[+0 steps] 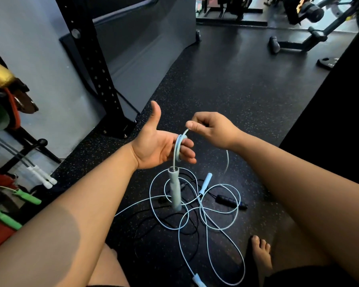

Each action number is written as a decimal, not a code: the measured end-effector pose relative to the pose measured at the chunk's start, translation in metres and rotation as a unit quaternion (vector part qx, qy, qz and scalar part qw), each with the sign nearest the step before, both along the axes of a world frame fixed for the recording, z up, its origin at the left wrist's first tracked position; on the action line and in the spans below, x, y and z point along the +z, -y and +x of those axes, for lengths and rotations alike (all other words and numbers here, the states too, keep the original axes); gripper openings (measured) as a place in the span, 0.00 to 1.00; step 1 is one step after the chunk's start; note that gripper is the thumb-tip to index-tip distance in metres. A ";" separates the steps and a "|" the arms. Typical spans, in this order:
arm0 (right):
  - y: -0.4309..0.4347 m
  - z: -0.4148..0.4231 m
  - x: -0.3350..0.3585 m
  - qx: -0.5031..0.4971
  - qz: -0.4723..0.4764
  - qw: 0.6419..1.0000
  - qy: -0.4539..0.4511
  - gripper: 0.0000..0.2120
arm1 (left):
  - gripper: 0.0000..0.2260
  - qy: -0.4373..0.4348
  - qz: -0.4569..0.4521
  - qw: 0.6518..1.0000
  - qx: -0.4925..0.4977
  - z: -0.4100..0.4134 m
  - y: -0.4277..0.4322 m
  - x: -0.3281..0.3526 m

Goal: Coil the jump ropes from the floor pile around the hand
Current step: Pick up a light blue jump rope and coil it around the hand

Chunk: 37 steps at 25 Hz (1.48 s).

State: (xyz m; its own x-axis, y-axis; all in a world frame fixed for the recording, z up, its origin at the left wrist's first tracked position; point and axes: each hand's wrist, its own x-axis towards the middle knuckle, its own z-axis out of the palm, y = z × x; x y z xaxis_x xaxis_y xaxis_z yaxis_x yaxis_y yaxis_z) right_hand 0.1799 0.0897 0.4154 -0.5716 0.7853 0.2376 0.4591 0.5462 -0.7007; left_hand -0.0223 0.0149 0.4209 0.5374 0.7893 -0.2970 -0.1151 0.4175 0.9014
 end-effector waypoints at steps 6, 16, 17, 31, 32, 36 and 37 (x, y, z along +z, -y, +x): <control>0.012 -0.018 -0.030 -0.025 -0.158 0.985 -0.071 0.20 | 0.54 0.197 -0.007 0.973 0.116 -0.003 0.001 0.007; 0.030 -0.034 -0.024 0.068 -0.196 0.977 0.041 0.15 | 0.52 0.377 0.031 0.864 0.332 -0.028 -0.006 0.022; 0.032 -0.034 -0.022 0.080 -0.157 0.980 0.089 0.14 | 0.54 0.380 0.033 0.858 0.343 -0.030 -0.006 0.024; 0.017 -0.017 0.016 0.027 0.145 0.985 0.093 0.17 | 0.60 -0.104 0.067 0.988 0.095 -0.005 -0.005 -0.013; 0.014 -0.014 0.016 0.021 0.138 0.986 0.088 0.18 | 0.60 -0.093 0.048 0.992 0.067 -0.004 -0.002 -0.012; 0.006 -0.005 0.005 0.007 0.051 0.998 0.036 0.21 | 0.57 0.001 -0.005 1.000 0.031 -0.003 0.002 0.000; 0.005 -0.005 -0.001 0.002 0.017 1.000 0.019 0.21 | 0.56 0.027 -0.013 0.999 0.044 -0.003 0.002 0.001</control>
